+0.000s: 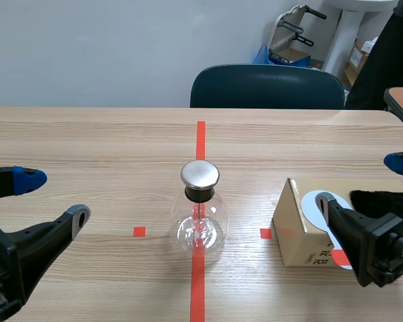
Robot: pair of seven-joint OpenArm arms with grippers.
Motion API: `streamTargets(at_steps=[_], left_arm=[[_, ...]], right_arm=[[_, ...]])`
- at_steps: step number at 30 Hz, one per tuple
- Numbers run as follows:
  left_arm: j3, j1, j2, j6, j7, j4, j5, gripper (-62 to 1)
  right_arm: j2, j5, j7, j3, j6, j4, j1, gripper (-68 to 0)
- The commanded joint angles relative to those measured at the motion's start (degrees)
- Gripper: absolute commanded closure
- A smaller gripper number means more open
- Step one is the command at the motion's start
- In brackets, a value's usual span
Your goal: Do the electroscope experiment
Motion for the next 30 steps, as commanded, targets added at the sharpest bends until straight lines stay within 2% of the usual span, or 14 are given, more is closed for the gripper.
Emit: streamTargets(at_steps=[1,4,7,14,18,19,21,24,27,30], left_arm=[[-0.2,0.0,0.1,-0.1,-0.6,0.7,-0.1,-46.7],[-0.2,-0.1,0.1,-0.1,-0.8,0.7,-0.2,-46.7],[-0.2,-0.2,0.1,-0.1,-0.8,0.7,-0.2,-46.7],[-0.2,-0.2,0.1,0.0,-0.8,0.7,-0.2,-46.7],[-0.2,-0.2,0.1,0.0,-0.8,0.7,-0.2,-46.7],[-0.2,-0.2,0.1,0.0,-0.8,0.7,-0.2,-46.7],[-0.2,-0.2,0.1,0.0,-0.8,0.7,-0.2,-46.7],[-0.2,-0.2,0.1,0.0,-0.8,0.7,-0.2,-46.7],[-0.2,-0.2,0.1,0.1,-0.8,0.7,-0.2,-46.7],[-0.2,-0.2,0.1,0.1,-0.8,0.7,-0.2,-46.7]], right_arm=[[0.3,0.1,2.8,0.3,-0.2,1.2,0.7,-67.9],[0.3,-1.7,2.8,0.4,-0.2,1.2,0.7,-67.9],[0.3,-6.3,3.4,0.6,-0.2,1.2,0.7,-67.9],[0.1,-24.8,10.6,0.5,0.0,2.4,-0.7,-67.9],[-1.1,-37.2,19.0,-0.8,-0.4,2.8,-2.7,-67.9],[-2.0,-41.2,20.5,-1.5,-1.4,2.8,-3.2,-67.9],[-4.1,-49.5,22.9,-3.7,-4.8,2.8,-3.7,-67.9],[-7.1,-60.8,23.5,-7.4,-12.8,2.6,-5.9,-67.9],[-8.3,-69.5,20.2,-10.4,-22.6,2.4,-8.2,-67.9],[-8.3,-75.4,15.1,-13.7,-31.3,0.9,-10.0,-67.9]])
